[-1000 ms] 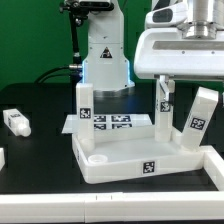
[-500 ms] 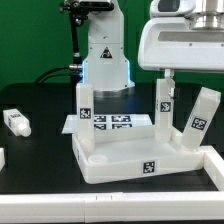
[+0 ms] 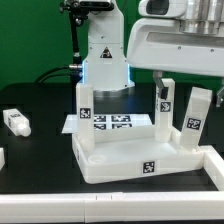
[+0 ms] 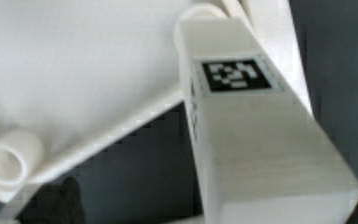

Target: Assemble desk

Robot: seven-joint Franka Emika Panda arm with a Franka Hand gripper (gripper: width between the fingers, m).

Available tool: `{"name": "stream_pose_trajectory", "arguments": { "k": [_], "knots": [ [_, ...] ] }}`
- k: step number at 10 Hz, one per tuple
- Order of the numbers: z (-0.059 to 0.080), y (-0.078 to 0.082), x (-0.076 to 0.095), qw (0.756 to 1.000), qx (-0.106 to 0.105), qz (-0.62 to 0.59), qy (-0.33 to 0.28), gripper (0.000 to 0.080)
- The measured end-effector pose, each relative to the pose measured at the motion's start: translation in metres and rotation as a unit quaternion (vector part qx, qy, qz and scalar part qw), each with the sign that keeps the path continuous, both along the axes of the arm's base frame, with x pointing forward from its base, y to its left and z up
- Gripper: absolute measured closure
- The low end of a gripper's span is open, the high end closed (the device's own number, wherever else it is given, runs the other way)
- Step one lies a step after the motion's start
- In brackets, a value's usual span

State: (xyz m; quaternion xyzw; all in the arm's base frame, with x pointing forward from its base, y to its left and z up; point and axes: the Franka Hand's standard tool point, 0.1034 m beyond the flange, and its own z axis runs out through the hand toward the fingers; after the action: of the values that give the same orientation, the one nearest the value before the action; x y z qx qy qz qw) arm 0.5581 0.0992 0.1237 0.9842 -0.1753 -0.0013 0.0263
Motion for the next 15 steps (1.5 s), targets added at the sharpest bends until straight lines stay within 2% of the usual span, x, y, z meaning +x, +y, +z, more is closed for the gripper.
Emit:
{"name": "stream_pose_trajectory", "arguments": {
  "k": [2,4,5,6,7,8,10,11,12,15],
  "knots": [
    [-0.0061,0.0114,-0.0046,1.000,0.001,-0.007,0.002,0.0150],
    [-0.0059,0.0065,-0.0037,1.000,0.002,-0.012,0.002,0.0150],
    [-0.0057,0.0062,-0.0034,1.000,0.002,-0.024,0.002,0.0184],
    [-0.0059,0.0059,-0.0035,1.000,0.001,-0.030,0.001,0.0319],
    [-0.0060,0.0058,-0.0035,0.999,0.001,-0.038,0.001,0.0319],
    [-0.0062,0.0058,-0.0035,0.997,0.000,-0.076,-0.001,0.0495],
    [-0.0065,0.0055,-0.0037,0.990,-0.001,-0.142,-0.004,0.0515],
    [-0.0065,0.0052,-0.0038,0.982,-0.002,-0.188,-0.007,0.0515],
    [-0.0066,0.0070,-0.0066,0.965,-0.006,-0.263,-0.025,0.0515],
    [-0.0050,0.0044,-0.0092,0.898,0.007,-0.436,-0.057,0.0515]
  ]
}}
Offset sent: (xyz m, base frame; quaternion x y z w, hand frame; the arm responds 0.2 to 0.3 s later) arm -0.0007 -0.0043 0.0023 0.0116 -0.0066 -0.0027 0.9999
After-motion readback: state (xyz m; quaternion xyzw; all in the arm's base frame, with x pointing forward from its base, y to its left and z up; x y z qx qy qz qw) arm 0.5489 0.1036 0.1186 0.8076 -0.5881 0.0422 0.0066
